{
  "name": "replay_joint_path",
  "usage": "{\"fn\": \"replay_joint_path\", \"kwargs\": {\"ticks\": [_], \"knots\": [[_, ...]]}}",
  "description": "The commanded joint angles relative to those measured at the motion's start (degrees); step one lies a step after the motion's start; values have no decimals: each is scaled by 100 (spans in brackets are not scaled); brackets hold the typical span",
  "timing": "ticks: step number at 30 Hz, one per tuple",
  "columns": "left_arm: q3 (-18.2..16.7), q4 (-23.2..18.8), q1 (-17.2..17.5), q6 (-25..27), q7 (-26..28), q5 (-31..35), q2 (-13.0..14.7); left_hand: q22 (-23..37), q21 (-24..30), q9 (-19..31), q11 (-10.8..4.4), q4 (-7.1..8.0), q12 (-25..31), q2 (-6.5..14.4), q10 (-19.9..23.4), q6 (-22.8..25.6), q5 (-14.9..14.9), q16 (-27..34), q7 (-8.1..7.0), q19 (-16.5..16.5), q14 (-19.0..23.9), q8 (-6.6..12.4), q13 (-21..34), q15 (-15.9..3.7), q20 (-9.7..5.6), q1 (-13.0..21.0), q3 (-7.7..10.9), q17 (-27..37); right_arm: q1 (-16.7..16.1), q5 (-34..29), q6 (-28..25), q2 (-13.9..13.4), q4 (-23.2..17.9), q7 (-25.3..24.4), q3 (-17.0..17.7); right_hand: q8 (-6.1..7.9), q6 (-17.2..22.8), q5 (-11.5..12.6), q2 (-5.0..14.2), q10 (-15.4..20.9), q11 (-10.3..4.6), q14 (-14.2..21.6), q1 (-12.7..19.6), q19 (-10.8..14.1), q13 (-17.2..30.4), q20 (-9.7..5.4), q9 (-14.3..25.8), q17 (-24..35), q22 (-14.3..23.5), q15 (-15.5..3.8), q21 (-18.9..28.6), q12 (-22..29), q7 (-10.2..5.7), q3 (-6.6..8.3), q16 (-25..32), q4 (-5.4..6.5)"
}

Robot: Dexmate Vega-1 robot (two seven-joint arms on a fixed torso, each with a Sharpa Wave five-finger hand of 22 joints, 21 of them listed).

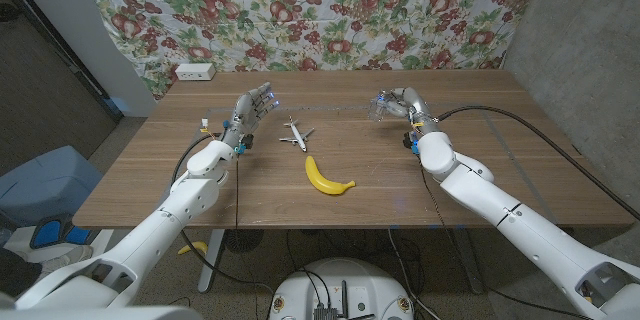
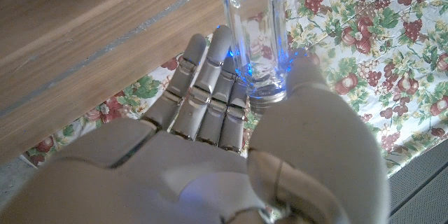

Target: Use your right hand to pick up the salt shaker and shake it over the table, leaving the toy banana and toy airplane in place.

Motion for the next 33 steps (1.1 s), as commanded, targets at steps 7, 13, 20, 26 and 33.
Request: {"fn": "replay_joint_path", "kwargs": {"ticks": [7, 13, 20, 26, 33], "knots": [[4, -16, 2, -16, 22, 13, -20, 21, 2, 33, 9, -18, 30, 237, 50, 53, 22, -8, 2, 49, 22, 11, 5, 2, 25, -73, 35, 18, -191, -179, 592, 371, 360, -925, 70, 32, 234, 41, 832, 559, -528, 56, 872, -35, 357, -630, 168, 66, -5, -388, 63, -29, -217, 310, -47, -41], [-1, -35, 12, -17, 49, 18, -20, 21, 4, 33, 16, -13, 32, 239, 58, 59, 22, -7, 4, 55, 23, 12, 5, 2, 27, -81, 37, 20, -238, -311, 916, 654, 624, -1457, 114, 31, 235, 40, 830, 600, -518, 70, 884, -30, 341, -622, 163, 99, -6, -396, 85, -40, -209, 325, -65, -54], [4, -52, 10, 5, 78, 28, -18, 21, 3, 33, 8, -5, 33, 243, 63, 59, 23, -5, 5, 57, 27, 10, 5, 2, 30, -91, 41, 22, -274, -407, 1298, 1014, 960, -2077, 192, 29, 232, 36, 833, 588, -516, 88, 886, -37, 369, -618, 159, 138, -7, -397, 109, -49, -208, 341, -89, -58], [4, -61, 13, 7, 107, 35, -24, 21, 3, 33, 17, 2, 32, 246, 64, 60, 24, -1, 4, 60, 38, 10, 5, 0, 28, -100, 47, 23, -286, -456, 1553, 1305, 1208, -2556, 265, 33, 241, 32, 839, 597, -516, 114, 884, -36, 365, -608, 160, 169, -7, -392, 130, -64, -190, 352, -99, -57], [15, -46, -6, -4, 101, 46, -39, 21, 2, 33, 13, 10, 32, 250, 67, 59, 25, -3, 6, 60, 35, 9, 5, 1, 30, -108, 53, 25, -294, -482, 1619, 1350, 1254, -2646, 298, 32, 230, 26, 841, 617, -502, 128, 876, -19, 356, -594, 164, 198, -7, -386, 157, -76, -179, 362, -118, -54]]}}
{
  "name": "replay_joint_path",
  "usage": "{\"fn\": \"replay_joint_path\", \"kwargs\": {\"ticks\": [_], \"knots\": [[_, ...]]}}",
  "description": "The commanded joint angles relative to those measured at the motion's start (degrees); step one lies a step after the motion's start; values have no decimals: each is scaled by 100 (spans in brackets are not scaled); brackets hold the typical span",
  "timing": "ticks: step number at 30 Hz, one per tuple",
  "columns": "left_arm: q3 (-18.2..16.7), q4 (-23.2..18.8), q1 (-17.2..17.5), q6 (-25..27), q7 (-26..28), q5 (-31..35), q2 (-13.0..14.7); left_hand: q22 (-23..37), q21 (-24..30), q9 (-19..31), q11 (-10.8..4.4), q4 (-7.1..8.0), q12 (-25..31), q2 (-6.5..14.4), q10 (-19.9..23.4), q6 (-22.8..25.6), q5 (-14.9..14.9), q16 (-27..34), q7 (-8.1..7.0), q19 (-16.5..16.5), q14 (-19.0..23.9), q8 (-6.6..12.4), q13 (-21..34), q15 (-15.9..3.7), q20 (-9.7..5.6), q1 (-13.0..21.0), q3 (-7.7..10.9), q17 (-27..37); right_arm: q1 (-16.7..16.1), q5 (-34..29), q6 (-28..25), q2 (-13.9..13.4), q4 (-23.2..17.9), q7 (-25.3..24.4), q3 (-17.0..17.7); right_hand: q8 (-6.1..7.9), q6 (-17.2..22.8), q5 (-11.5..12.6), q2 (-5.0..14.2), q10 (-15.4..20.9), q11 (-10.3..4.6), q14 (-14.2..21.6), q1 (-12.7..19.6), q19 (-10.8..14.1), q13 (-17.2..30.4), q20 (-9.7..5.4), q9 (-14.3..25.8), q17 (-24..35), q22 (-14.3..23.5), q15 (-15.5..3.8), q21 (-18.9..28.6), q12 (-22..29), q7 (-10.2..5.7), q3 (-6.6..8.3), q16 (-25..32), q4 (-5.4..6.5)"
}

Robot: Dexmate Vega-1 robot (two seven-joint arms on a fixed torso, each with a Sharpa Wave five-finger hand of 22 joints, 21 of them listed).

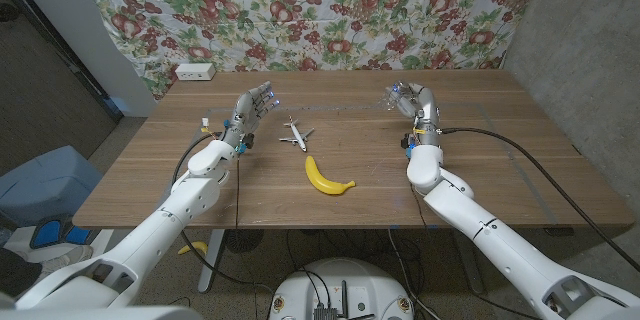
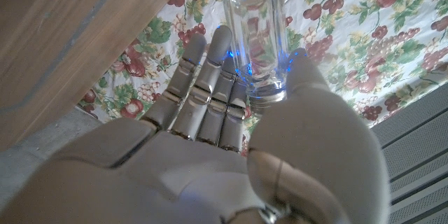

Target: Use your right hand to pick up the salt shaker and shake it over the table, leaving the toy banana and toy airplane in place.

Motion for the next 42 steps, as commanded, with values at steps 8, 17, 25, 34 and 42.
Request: {"fn": "replay_joint_path", "kwargs": {"ticks": [8, 17, 25, 34, 42], "knots": [[17, -17, -21, 19, 42, 30, -14, 21, 2, 33, 7, 11, 32, 250, 47, 62, 26, -4, 8, 31, 37, 9, 6, 1, 0, -67, 62, 10, -48, -89, 367, 233, 281, -375, 85, 30, 230, 0, 837, 573, -531, 60, 871, -38, 178, -594, 157, 59, 18, -359, 48, 8, -177, 372, -39, -57], [25, 0, -29, 22, 33, 23, -30, 22, 0, 33, -10, 12, 30, 251, 46, 65, 26, -6, 5, 30, 35, 9, 6, 5, -1, -72, 68, 9, -24, -71, 241, -68, 112, 159, 28, 31, 230, -4, 832, 573, -546, 66, 866, -60, 176, -603, 161, 105, 19, -361, 73, -17, -197, 389, -74, -61], [33, 3, -43, 33, 21, 28, -26, 22, 1, 33, -2, 8, 28, 248, 43, 64, 26, -5, 11, 33, 40, 8, 6, 6, -2, -73, 70, 8, 19, 134, -378, -507, -359, 1068, -7, 34, 238, -2, 823, 567, -547, 72, 870, -70, 202, -617, 162, 154, 18, -372, 100, -27, -199, 404, -104, -70], [35, -13, -46, 44, 26, 28, -25, 22, -1, 34, 3, 6, 30, 246, 49, 67, 25, -5, 7, 31, 40, 8, 6, 8, 0, -77, 72, 7, 230, 556, -1357, -1056, -930, 2320, -104, 30, 237, -2, 816, 578, -554, 75, 843, -114, 206, -618, 156, 188, 16, -355, 108, -41, -194, 408, -136, -57], [26, -66, -7, 45, 58, 35, -6, 22, -2, 34, 7, 7, 29, 246, 50, 71, 24, -4, 11, 32, 44, 9, 6, 19, -1, -83, 72, 8, 383, 685, -1798, -1226, -1111, 2653, -222, 34, 257, 3, 803, 590, -550, 85, 840, -159, 220, -612, 153, 233, 14, -367, 115, -50, -199, 416, -159, -63]]}}
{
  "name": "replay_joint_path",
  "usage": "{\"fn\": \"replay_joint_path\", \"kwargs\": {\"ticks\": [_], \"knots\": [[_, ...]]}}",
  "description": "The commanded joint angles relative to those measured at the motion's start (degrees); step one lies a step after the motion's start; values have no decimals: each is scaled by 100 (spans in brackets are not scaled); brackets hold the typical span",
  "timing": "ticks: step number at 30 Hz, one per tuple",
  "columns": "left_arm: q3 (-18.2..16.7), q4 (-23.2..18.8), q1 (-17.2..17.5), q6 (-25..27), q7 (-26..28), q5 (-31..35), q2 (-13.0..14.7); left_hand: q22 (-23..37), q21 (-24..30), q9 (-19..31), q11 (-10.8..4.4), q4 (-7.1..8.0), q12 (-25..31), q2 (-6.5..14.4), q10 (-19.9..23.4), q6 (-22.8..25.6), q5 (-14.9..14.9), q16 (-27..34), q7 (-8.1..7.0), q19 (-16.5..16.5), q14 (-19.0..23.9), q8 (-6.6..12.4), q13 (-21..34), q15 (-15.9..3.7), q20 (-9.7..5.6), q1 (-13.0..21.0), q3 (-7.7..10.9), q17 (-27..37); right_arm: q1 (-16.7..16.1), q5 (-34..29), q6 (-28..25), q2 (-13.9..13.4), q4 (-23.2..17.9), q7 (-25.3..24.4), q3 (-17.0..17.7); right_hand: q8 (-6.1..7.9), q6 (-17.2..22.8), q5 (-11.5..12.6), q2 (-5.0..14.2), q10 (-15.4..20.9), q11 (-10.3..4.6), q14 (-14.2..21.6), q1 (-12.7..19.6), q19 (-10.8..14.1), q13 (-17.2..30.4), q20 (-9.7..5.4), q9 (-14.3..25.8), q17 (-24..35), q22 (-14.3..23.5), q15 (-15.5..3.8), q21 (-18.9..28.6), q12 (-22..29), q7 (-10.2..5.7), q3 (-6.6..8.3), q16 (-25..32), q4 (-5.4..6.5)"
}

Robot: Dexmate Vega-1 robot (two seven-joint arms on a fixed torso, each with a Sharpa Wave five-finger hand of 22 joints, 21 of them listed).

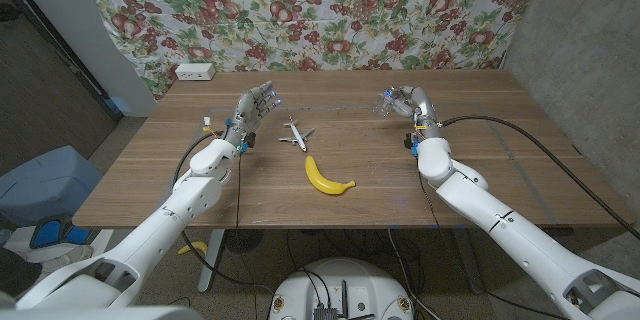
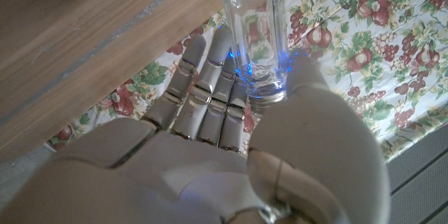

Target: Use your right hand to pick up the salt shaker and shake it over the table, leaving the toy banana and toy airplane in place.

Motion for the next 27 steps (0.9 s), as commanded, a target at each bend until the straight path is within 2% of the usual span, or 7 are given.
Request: {"fn": "replay_joint_path", "kwargs": {"ticks": [1, 11, 16, 22, 27], "knots": [[-5, -68, 38, 7, 36, 10, 21, 22, -2, 34, 7, 7, 31, 246, 54, 71, 24, -4, 9, 33, 44, 9, 7, 20, -1, -83, 41, 9, 203, 277, -803, -383, -408, 802, -140, 31, 258, 48, 804, 593, -557, 47, 835, -40, 22, -624, 149, 32, 12, -362, 30, 23, -194, 417, -47, -59], [-13, -117, 71, 18, 47, 7, 46, 22, -3, 34, 4, 6, 34, 247, 67, 75, 24, -5, 12, 34, 43, 9, 7, 22, 2, -87, 43, 10, 182, 286, -785, -393, -429, 657, -175, 33, 271, 54, 790, 595, -543, 50, 826, -48, 33, -631, 148, 83, 8, -361, 51, 2, -203, 425, -83, -59], [-16, -119, 74, 14, 45, 1, 44, 22, -3, 34, 13, 8, 35, 247, 71, 85, 24, -1, 20, 34, 51, 12, 7, 20, 0, -91, 45, 10, 129, 231, -553, -318, -328, 429, -168, 30, 268, 58, 796, 607, -550, 64, 823, -55, 27, -629, 147, 108, 6, -368, 61, -12, -200, 436, -100, -57], [-16, -101, 63, 5, 30, -7, 34, 22, -5, 34, 16, 8, 33, 246, 69, 96, 24, -3, 21, 31, 51, 15, 7, 17, -1, -95, 48, 10, 12, 92, -184, -108, -138, -69, -130, 36, 265, 58, 800, 609, -555, 79, 826, -37, 39, -626, 161, 131, 5, -368, 78, -18, -201, 448, -114, -60], [-8, -57, 27, -8, 0, -5, 21, 22, -5, 34, 22, 11, 35, 249, 76, 101, 24, -2, 30, 32, 54, 16, 7, 18, 4, -98, 51, 10, -99, -82, 96, 187, 53, -680, -81, 32, 265, 54, 794, 633, -544, 87, 820, -28, 20, -624, 157, 152, 4, -363, 92, -32, -197, 453, -127, -61]]}}
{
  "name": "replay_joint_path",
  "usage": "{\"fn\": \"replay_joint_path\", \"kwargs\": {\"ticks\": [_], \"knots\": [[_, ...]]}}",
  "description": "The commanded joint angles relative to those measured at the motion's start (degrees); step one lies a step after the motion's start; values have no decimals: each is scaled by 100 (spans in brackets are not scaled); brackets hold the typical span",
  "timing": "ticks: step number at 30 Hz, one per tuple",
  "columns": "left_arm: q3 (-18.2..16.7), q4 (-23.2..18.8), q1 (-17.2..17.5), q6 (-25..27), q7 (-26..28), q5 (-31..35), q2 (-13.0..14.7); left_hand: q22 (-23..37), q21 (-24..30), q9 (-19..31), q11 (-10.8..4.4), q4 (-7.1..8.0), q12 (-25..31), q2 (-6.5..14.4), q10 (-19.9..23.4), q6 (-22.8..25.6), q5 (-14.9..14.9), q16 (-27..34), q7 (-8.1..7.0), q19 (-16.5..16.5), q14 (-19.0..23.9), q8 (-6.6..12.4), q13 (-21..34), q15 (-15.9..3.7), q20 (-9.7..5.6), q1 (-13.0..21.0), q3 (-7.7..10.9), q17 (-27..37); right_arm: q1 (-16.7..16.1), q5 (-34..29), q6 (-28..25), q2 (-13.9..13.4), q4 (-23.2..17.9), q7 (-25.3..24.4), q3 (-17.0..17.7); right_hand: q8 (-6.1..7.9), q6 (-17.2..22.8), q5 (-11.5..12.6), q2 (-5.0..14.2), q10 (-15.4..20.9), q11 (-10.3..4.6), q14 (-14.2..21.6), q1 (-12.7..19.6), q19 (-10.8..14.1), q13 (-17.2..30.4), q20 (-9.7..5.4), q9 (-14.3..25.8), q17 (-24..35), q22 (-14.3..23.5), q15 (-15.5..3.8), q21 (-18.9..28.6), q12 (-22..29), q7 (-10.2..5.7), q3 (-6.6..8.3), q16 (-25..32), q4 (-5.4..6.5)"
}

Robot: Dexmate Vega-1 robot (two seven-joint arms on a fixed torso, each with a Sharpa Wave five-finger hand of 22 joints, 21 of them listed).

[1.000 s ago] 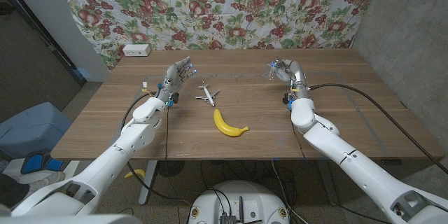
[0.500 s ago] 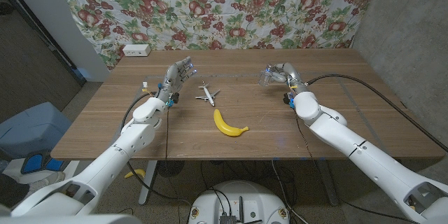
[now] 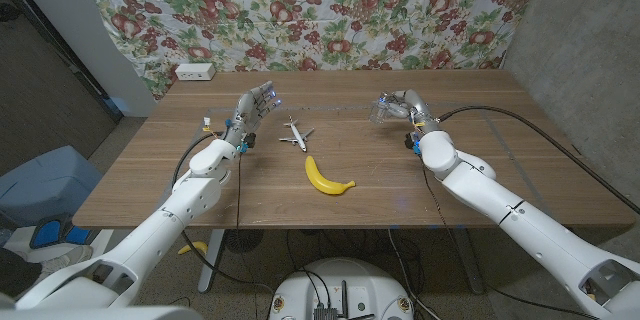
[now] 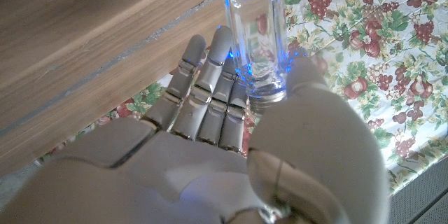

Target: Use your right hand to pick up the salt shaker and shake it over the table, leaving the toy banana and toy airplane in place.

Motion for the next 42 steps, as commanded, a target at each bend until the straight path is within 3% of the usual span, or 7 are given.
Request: {"fn": "replay_joint_path", "kwargs": {"ticks": [1, 12, 27, 33, 36, 42], "knots": [[1, 48, -37, -19, -35, -6, -16, 22, -5, 34, 2, -4, 36, 272, 58, 40, 24, -2, 8, 33, 54, 16, 8, 22, 4, -31, 35, 11, -204, -336, 629, 471, 352, -1219, 71, 43, 258, 34, 798, 642, -546, 59, 822, -15, -3, -613, 155, 24, 4, -334, 37, 9, -207, 457, -23, -62], [-3, 66, -48, -11, -11, -12, -34, 23, -4, 34, -12, 10, 34, 286, 58, 40, 25, 0, 9, 39, 53, 14, 8, 23, 4, -41, 41, 16, -319, -471, 939, 1120, 737, -2254, 217, 32, 256, 27, 797, 645, -544, 80, 816, -17, 19, -607, 143, 61, 3, -329, 57, 0, -198, 474, -53, -64], [-8, 37, -34, 4, 46, -3, -39, 23, -1, 34, -9, 19, 33, 297, 62, 48, 27, -3, 11, 48, 49, 14, 8, 22, 6, -45, 55, 16, -331, -482, 1032, 1183, 810, -2333, 252, 23, 262, 17, 795, 660, -529, 120, 810, -9, 21, -598, 134, 116, 2, -329, 89, -24, -171, 499, -86, -69], [0, 39, -40, 11, 40, -6, -45, 23, -2, 34, -11, 24, 33, 299, 64, 51, 27, 1, 10, 47, 59, 13, 8, 18, 6, -49, 60, 16, -330, -474, 1088, 1014, 759, -2084, 231, 20, 258, 13, 788, 665, -533, 129, 803, -14, 12, -599, 139, 141, 2, -329, 101, -40, -181, 507, -103, -71], [6, 47, -48, 20, 29, -10, -48, 23, -2, 34, -12, 26, 33, 300, 66, 56, 27, 0, 8, 48, 58, 15, 8, 16, 4, -50, 62, 16, -300, -454, 1090, 781, 679, -1706, 186, 20, 261, 13, 788, 662, -529, 125, 799, -18, 24, -602, 139, 147, 2, -326, 103, -39, -194, 510, -113, -69], [15, 71, -68, 15, 4, -9, -57, 23, -2, 34, -5, 31, 37, 300, 77, 69, 27, 0, 33, 48, 56, 19, 8, 19, 4, -54, 64, 17, -192, -277, 589, 315, 297, -756, 120, 20, 264, 12, 778, 650, -545, 123, 783, -33, 52, -614, 140, 168, 2, -327, 109, -41, -209, 513, -133, -65]]}}
